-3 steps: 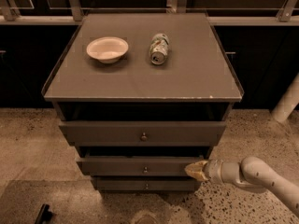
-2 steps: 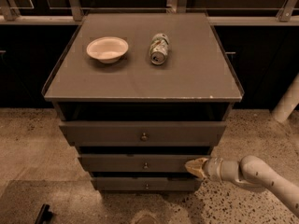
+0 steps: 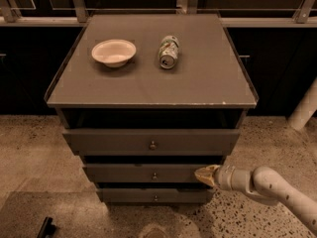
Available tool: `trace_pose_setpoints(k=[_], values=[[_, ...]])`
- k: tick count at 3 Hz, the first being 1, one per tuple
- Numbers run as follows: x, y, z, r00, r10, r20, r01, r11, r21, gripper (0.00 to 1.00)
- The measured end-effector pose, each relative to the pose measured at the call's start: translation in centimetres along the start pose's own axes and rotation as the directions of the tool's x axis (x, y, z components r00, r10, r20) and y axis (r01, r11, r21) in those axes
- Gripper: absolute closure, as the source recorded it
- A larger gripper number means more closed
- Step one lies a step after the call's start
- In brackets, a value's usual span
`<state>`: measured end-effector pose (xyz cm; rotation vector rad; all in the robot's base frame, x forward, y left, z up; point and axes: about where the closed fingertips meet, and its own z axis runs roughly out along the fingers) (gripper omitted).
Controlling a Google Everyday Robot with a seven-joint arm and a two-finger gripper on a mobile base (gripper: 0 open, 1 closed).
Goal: Close middle drawer
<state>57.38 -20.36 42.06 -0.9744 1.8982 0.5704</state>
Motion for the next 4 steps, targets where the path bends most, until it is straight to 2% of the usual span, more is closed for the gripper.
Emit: trace_pose_setpoints(k=[1, 2, 3, 4], values=[[-0.7, 1.0, -4.3, 0.998, 0.055, 0.009, -0.055, 0.9957, 0.075, 1.00], [0.5, 3.5, -8.7, 0.992, 0.126, 0.011, -0.126, 0.9847, 0.120, 1.00], [1.0, 4.0, -9.3, 0.991, 0.135, 0.009, -0.135, 0.9831, 0.123, 0.81], [1.0, 4.0, -9.3, 0.991, 0.135, 0.009, -0.135, 0.9831, 0.123, 0.58]])
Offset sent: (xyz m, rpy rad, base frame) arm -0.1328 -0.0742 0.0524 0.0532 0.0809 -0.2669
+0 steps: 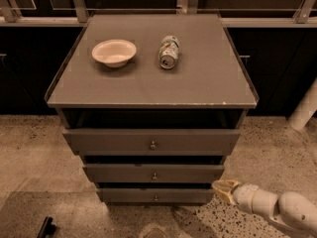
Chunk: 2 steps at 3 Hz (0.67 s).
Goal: Close middle drawer
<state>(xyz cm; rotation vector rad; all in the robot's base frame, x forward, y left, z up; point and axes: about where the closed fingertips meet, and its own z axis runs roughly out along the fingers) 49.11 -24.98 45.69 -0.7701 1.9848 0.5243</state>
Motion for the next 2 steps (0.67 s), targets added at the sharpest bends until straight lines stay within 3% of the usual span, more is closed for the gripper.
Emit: trace_pose_setpoints(k=[2], values=[[0.00, 0.00, 0.00, 1.000, 0.000, 0.000, 0.000, 1.0000, 0.000, 0.11]])
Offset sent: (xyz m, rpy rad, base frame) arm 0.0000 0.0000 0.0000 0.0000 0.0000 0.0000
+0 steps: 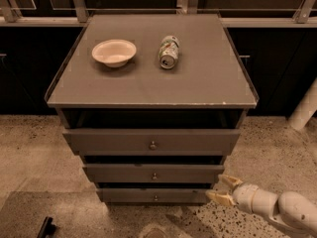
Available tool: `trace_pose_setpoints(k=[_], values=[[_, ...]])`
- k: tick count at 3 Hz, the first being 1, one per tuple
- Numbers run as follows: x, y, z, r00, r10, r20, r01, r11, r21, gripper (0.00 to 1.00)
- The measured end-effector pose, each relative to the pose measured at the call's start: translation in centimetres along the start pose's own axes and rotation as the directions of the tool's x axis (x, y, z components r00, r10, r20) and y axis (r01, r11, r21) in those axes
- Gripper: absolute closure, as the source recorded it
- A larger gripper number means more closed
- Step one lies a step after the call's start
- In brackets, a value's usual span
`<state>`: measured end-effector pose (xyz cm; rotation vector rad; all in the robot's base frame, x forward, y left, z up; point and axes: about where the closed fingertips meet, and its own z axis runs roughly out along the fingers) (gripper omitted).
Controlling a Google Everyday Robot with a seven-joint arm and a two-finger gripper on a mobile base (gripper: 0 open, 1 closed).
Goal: Close middle drawer
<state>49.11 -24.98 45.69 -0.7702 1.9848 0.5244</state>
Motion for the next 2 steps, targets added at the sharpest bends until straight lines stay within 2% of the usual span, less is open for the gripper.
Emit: trace_pose_setpoints(k=[1, 2], values=[[0.00, 0.00, 0.00, 1.000, 0.000, 0.000, 0.000, 1.0000, 0.000, 0.00], [0.00, 0.00, 0.00, 1.000, 0.000, 0.000, 0.000, 1.0000, 0.000, 0.00]])
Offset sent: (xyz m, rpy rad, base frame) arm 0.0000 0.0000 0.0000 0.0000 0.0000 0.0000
